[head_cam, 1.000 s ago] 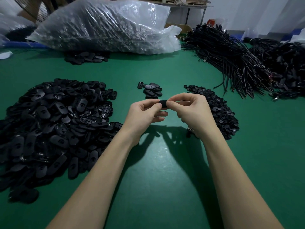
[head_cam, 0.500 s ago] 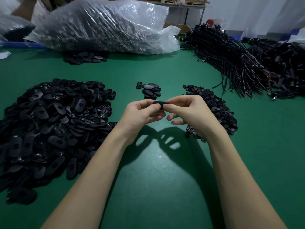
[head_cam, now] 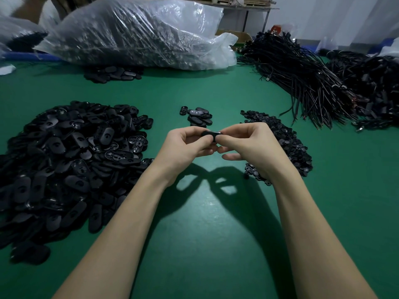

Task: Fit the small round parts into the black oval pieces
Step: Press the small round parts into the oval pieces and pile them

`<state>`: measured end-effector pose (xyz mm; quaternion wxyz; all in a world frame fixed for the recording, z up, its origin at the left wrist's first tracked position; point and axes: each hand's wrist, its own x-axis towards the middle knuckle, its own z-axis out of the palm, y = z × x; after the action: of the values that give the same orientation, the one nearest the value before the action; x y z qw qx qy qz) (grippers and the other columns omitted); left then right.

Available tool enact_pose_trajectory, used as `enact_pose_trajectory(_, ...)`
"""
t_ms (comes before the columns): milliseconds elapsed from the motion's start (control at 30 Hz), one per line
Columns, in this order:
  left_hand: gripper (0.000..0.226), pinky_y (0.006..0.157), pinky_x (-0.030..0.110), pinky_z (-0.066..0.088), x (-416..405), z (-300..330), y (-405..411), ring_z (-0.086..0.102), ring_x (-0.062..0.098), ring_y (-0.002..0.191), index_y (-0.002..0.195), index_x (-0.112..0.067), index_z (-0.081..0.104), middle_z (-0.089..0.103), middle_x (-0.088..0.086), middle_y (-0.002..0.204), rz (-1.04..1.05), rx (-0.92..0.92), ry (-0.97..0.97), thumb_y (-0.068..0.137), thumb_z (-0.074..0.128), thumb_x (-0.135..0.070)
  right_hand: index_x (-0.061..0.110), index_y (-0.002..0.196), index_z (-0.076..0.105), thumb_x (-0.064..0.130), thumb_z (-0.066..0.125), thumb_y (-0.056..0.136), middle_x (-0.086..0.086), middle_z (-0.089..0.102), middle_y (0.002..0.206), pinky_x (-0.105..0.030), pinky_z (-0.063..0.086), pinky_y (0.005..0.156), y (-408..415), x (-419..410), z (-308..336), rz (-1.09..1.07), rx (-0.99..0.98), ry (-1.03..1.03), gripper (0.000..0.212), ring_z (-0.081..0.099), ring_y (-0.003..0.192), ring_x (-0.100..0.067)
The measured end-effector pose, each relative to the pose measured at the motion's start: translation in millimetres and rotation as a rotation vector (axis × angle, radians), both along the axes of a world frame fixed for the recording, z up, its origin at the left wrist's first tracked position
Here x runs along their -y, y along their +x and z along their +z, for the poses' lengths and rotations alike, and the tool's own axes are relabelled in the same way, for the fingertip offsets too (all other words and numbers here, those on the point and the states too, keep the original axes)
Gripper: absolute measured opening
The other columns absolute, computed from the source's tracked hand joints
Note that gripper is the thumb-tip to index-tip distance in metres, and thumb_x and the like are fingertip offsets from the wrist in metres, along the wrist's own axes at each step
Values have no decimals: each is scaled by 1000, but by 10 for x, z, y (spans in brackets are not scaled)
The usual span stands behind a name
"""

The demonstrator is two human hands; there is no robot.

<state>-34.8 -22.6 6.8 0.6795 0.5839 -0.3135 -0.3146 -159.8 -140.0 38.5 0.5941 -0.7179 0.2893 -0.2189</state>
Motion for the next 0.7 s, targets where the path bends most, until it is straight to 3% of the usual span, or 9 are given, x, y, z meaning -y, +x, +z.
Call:
enact_pose_trajectory(300, 12, 77, 26, 60, 24, -71, -1, 75, 22, 84, 102, -1, 68, 75, 16, 91, 7, 97, 54, 99, 57, 1, 10, 83, 77, 9, 78, 87, -4, 77, 72, -26, 61, 61, 66, -67, -55, -47, -58, -145, 5, 77, 71, -15)
enact_pose_trajectory(433, 13, 74, 24, 58, 45, -114, -5, 71, 14, 77, 98, -6, 70, 73, 10, 83, 47, 150, 68, 99, 58, 0, 17, 74, 74, 10, 78, 85, -2, 75, 67, -25, 61, 61, 117, -93, -95, -109, -65, -150, 14, 74, 62, -13)
enact_pose_trajectory(700, 12, 71, 25, 57, 85, -161, -19, 66, 9, 66, 93, -10, 71, 71, 7, 79, 107, 162, 102, 97, 62, -3, 10, 79, 77, 14, 77, 79, -1, 74, 64, -34, 65, 68, 189, -122, -158, -181, -99, -159, 4, 73, 57, -12)
